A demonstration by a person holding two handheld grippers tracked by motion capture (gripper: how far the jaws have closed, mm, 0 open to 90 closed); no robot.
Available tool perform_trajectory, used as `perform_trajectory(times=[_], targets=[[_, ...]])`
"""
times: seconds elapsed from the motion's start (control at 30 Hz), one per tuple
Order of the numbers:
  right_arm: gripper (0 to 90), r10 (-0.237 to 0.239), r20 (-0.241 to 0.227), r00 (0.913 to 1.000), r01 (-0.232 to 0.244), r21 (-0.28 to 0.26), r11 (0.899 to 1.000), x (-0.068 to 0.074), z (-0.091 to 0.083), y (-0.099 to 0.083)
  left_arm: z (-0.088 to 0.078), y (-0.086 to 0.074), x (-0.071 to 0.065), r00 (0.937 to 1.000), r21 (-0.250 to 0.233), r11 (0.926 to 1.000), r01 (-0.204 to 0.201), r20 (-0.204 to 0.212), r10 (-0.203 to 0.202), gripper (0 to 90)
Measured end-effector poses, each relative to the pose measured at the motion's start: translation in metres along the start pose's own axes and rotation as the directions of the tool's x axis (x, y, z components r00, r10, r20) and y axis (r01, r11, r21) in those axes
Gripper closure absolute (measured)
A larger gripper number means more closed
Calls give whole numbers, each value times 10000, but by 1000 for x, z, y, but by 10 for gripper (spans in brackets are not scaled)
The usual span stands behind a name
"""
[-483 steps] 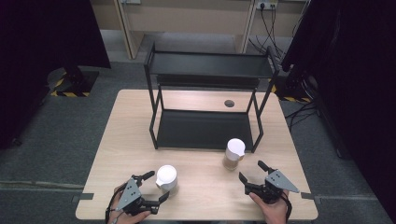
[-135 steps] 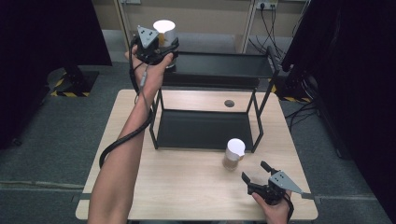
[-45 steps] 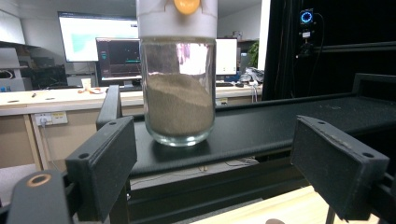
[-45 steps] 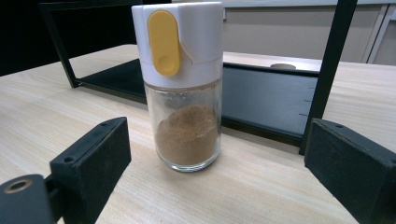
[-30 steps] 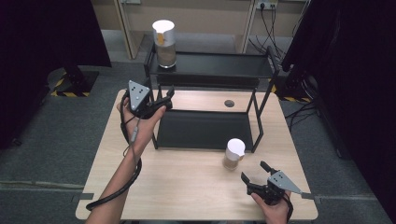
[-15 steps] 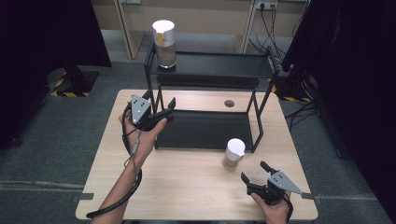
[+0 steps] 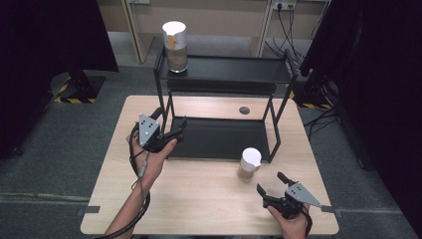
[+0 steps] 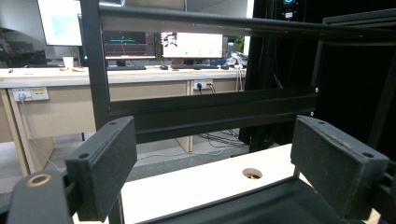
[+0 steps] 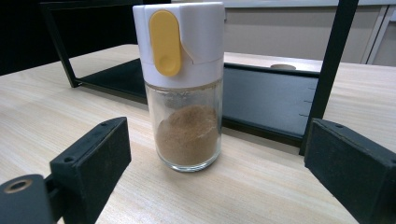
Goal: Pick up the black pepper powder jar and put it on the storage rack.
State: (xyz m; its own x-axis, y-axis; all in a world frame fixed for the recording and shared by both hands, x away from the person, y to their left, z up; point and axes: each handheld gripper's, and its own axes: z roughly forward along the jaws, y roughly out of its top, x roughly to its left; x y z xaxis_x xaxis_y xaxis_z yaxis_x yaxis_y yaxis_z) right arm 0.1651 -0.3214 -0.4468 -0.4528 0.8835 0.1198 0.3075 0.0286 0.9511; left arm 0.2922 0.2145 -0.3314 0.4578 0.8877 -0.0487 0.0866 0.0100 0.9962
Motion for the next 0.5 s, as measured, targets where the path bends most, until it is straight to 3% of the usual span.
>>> perform_trajectory(times=[0.5], targets=[[74,-18,5,10000,18,4,10000,0,0,0,-23,-38,-2,9999,232,9996,147,63,-148,137]])
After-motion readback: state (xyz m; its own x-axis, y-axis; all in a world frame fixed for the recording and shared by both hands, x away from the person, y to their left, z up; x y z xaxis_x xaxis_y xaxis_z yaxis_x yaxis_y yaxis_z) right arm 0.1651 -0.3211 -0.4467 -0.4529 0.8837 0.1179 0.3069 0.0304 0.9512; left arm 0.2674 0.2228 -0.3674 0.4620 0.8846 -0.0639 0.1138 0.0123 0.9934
